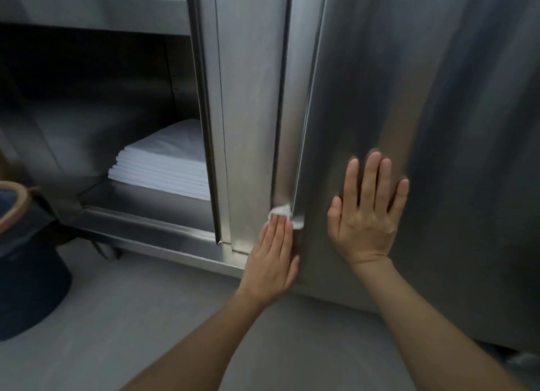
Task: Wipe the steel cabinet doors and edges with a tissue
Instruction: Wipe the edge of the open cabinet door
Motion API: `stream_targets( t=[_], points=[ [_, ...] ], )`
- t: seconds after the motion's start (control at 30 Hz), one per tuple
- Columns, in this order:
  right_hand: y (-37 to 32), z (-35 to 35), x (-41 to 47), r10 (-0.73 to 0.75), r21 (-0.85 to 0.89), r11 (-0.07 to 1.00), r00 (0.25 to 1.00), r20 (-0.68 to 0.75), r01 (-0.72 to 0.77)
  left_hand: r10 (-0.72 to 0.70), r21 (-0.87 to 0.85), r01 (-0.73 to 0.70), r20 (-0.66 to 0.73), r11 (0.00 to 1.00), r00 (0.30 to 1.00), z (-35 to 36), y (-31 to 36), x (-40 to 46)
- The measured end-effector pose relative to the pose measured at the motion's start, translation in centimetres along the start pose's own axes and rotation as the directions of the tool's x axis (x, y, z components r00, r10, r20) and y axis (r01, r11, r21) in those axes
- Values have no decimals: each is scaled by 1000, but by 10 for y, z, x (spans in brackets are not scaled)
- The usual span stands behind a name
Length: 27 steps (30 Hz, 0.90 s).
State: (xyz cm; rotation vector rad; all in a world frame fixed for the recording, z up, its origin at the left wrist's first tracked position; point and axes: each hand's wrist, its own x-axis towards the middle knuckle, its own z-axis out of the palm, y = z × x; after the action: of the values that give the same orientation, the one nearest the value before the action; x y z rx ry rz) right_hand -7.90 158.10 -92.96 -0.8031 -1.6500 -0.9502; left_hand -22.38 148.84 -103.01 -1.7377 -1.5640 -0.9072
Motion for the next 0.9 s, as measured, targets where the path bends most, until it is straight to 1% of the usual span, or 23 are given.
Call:
stream_targets(
  t=[0.07, 0.1, 0.13, 0.2, 0.33, 0.4, 0.47, 0.53, 0.6, 0.67, 0.73, 0.83, 0.9],
  points=[
    [1, -1, 1, 9, 17, 1000, 1000, 2, -9, -47, 51, 40, 129, 998, 991, 12, 7, -40],
    [1, -1, 1, 17, 18, 1000, 1000, 3, -17, -74, 75, 62, 167, 995, 983, 15, 12, -50],
    [2, 0, 1, 23, 12, 1000, 1000, 4, -23, -100, 99, 84, 175, 992, 980, 17, 15, -53],
    [2, 0, 2, 28, 6, 1000, 1000, 11, -28, -125, 120, 109, 139, 987, 982, 13, 18, -39],
    [2, 0, 1, 22, -2, 1000, 1000, 7, -22, -115, 70, 114, 1, 991, 993, -4, 9, 19],
    [3, 0, 2, 19, 9, 1000, 1000, 5, -19, -127, 39, 128, -20, 991, 992, -3, 10, 28],
    [3, 0, 2, 18, 12, 1000, 1000, -2, -18, -102, 41, 101, 21, 994, 995, 8, 12, 1],
    [2, -1, 2, 19, 27, 999, 1000, -1, -19, -78, 97, 68, 108, 993, 991, 22, 12, -47],
    [0, -2, 3, 10, 53, 999, 1000, 5, -10, -108, 134, 82, 199, 988, 974, 31, 15, -80],
    [1, -3, 4, 11, 65, 998, 1000, 17, -12, -139, 159, 104, 224, 982, 965, 30, 20, -80],
    [1, -2, 3, 13, 57, 998, 1000, 24, -14, -144, 156, 116, 183, 981, 972, 20, 18, -56],
    [1, -2, 3, 18, 66, 998, 1000, 24, -19, -96, 91, 93, 37, 992, 995, -7, 9, 18],
    [1, -1, 2, 10, 59, 998, 1000, 25, -11, -84, 62, 88, -59, 994, 995, -26, 3, 68]
  ],
)
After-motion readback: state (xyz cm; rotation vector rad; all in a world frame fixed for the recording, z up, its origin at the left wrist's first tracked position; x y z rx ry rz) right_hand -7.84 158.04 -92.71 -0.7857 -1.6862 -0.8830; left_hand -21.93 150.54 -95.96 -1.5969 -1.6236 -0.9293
